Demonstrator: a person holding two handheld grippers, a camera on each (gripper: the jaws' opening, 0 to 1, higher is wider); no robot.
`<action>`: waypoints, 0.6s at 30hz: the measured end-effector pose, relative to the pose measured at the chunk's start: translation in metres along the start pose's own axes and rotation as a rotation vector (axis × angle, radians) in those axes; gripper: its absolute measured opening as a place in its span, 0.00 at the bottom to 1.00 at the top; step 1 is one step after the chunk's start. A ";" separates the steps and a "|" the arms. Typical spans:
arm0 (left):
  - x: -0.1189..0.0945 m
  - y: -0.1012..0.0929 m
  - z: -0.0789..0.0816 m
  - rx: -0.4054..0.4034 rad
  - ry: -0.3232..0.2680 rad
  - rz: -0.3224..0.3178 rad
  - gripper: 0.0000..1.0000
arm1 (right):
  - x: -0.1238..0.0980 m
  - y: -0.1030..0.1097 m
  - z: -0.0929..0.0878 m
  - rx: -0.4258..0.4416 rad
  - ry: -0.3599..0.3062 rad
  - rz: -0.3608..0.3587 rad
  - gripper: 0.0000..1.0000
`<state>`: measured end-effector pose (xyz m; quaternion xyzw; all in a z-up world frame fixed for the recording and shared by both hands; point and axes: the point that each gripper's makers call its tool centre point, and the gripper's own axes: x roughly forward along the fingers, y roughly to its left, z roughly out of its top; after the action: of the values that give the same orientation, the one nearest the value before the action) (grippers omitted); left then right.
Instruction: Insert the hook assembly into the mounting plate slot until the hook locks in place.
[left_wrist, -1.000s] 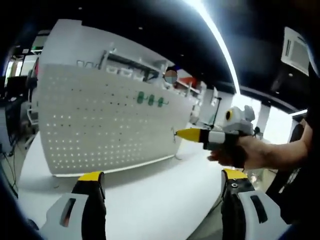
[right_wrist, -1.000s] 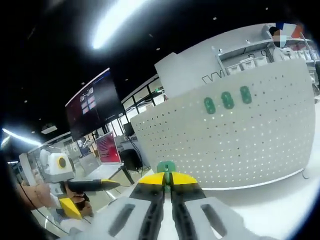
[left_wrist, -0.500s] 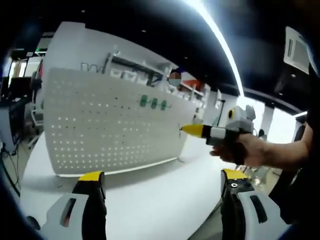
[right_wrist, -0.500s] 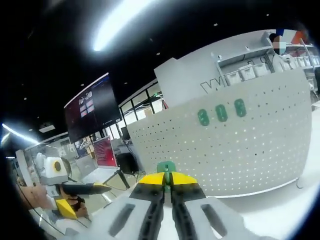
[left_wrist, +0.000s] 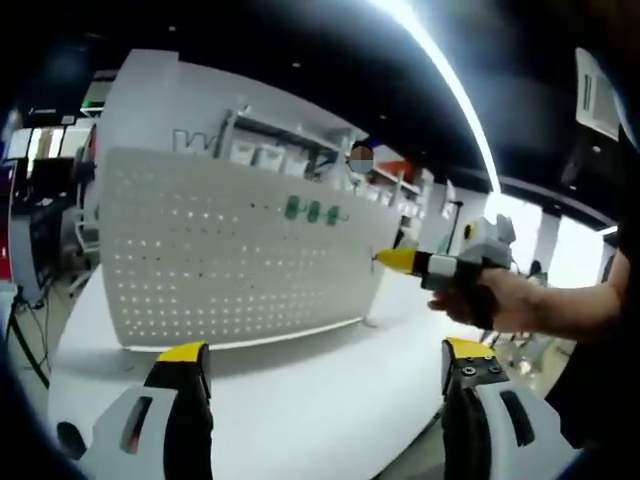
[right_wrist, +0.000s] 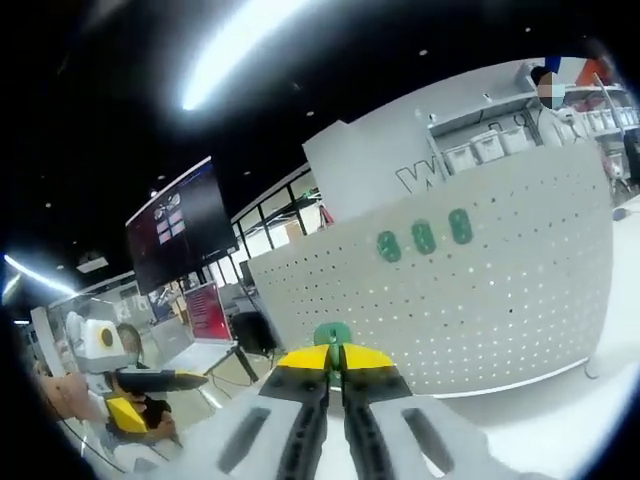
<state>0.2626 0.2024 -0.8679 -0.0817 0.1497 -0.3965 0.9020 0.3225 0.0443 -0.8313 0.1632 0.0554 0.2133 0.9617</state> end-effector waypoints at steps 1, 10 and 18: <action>0.001 -0.001 0.000 0.001 0.002 0.003 0.97 | 0.000 0.000 0.001 -0.001 0.000 -0.001 0.00; 0.009 -0.007 0.011 -0.004 -0.020 0.014 0.97 | -0.004 -0.019 0.023 -0.013 -0.031 -0.033 0.00; 0.016 -0.008 0.017 -0.017 -0.056 0.027 0.97 | 0.002 -0.042 0.036 -0.036 -0.064 -0.064 0.00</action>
<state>0.2729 0.1858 -0.8534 -0.0986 0.1288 -0.3804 0.9105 0.3474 -0.0016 -0.8117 0.1509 0.0259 0.1781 0.9720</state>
